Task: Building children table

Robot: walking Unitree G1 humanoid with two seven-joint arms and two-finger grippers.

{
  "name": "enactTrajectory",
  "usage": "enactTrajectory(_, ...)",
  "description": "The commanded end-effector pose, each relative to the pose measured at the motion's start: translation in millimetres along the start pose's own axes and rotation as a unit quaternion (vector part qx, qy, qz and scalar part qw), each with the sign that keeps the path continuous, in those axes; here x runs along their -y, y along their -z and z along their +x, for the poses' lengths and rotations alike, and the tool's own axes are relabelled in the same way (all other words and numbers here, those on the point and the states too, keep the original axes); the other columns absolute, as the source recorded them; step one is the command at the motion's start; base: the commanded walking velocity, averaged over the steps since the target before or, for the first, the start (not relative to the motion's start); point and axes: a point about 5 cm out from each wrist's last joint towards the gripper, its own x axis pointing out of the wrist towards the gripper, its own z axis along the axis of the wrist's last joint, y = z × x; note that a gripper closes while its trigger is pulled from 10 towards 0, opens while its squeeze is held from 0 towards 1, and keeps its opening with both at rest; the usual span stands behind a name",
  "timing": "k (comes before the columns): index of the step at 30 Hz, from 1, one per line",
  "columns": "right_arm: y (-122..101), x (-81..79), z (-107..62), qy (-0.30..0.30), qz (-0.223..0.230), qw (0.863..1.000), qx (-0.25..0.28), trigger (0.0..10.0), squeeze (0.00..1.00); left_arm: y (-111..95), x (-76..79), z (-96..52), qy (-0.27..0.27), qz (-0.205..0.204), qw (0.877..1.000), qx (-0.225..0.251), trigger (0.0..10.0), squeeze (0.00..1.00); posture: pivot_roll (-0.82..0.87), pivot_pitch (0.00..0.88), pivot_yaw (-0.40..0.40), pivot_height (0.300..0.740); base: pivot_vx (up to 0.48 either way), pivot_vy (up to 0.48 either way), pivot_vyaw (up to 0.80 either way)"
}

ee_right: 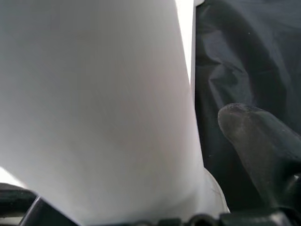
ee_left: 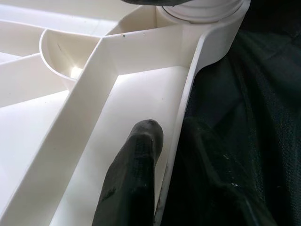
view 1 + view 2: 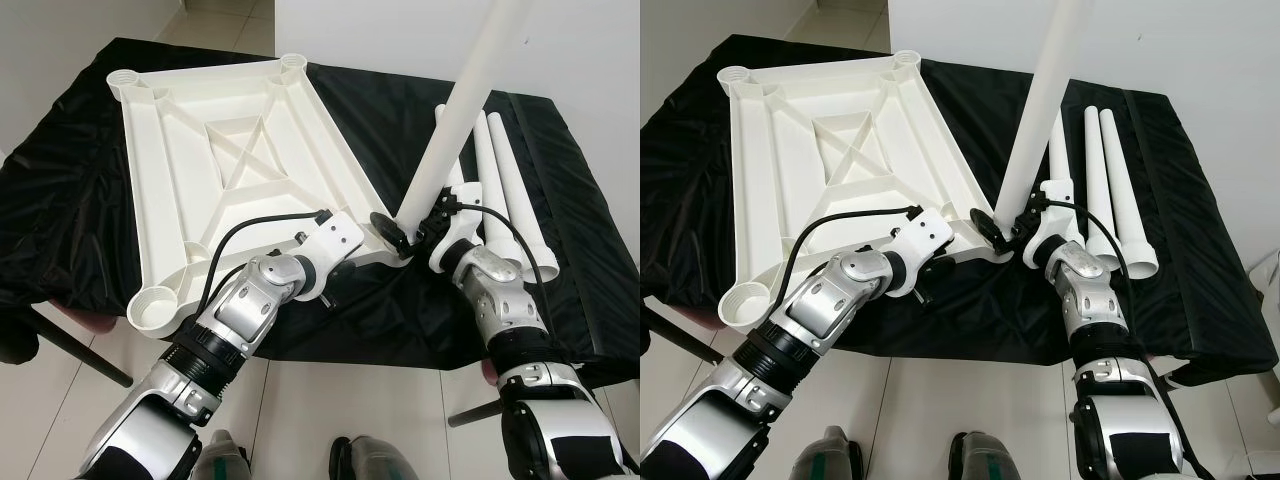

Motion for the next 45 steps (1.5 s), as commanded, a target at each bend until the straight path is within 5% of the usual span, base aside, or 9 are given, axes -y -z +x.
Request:
enactTrajectory(1, -2, 0.6, 2.0, -0.012, -0.015, 1.000, 0.001, 4.7, 0.00, -9, 4.5, 2.3, 0.012, 0.008, 1.000, 0.015, 10.0, 0.00, -0.02, 0.016, -0.058, 0.740, 0.000, 0.000, 0.00)
enactTrajectory(3, -2, 0.7, 2.3, -0.014, -0.016, 1.000, 0.002, 4.7, 0.00, -9, 4.7, 2.5, 0.012, 0.008, 1.000, 0.015, 10.0, 0.00, -0.02, 0.016, -0.058, 0.740, 0.000, 0.000, 0.00)
enactTrajectory(4, -4, 1.0, 2.7, -0.016, -0.019, 1.000, 0.005, 0.0, 0.00, -9, 5.3, 2.9, 0.014, 0.009, 1.000, 0.016, 10.0, 0.00, -0.02, 0.014, -0.058, 0.740, 0.000, 0.000, 0.00)
enactTrajectory(15, -8, 3.2, 3.5, -0.033, -0.017, 0.999, 0.021, 0.0, 0.00, -11, 6.5, 4.7, 0.016, 0.010, 1.000, 0.018, 10.0, 0.00, -0.03, 0.015, -0.058, 0.740, 0.000, 0.000, 0.00)
enactTrajectory(16, -6, 3.0, 3.0, -0.030, -0.007, 0.999, 0.018, 3.4, 0.00, -11, 6.7, 4.8, 0.016, 0.010, 1.000, 0.018, 10.0, 0.00, -0.03, 0.016, -0.060, 0.740, 0.000, 0.000, 0.00)
enactTrajectory(17, -4, 2.9, 2.6, -0.025, 0.003, 1.000, 0.016, 10.0, 0.00, -11, 7.1, 4.8, 0.016, 0.010, 1.000, 0.018, 10.0, 0.00, -0.03, 0.017, -0.061, 0.740, 0.000, 0.000, 0.00)
enactTrajectory(27, 12, -9.4, 5.3, 0.057, 0.024, 0.998, -0.001, 10.0, 0.00, -9, 10.5, 4.0, 0.021, 0.009, 1.000, 0.015, 10.0, 0.00, -0.03, 0.027, -0.059, 0.740, 0.000, 0.000, 0.00)
enactTrajectory(34, 23, -30.7, 4.7, 0.223, 0.068, 0.972, -0.010, 10.0, 0.00, -7, 12.1, 3.1, 0.027, 0.013, 0.999, 0.011, 10.0, 0.00, -0.03, 0.029, -0.056, 0.740, 0.000, 0.000, 0.00)
enactTrajectory(45, 25, -56.4, 5.0, 0.282, 0.069, 0.957, 0.000, 10.0, 0.00, -4, 12.3, 1.0, 0.028, 0.016, 0.999, 0.007, 10.0, 0.00, -0.02, 0.022, -0.048, 0.740, 0.000, 0.000, 0.00)
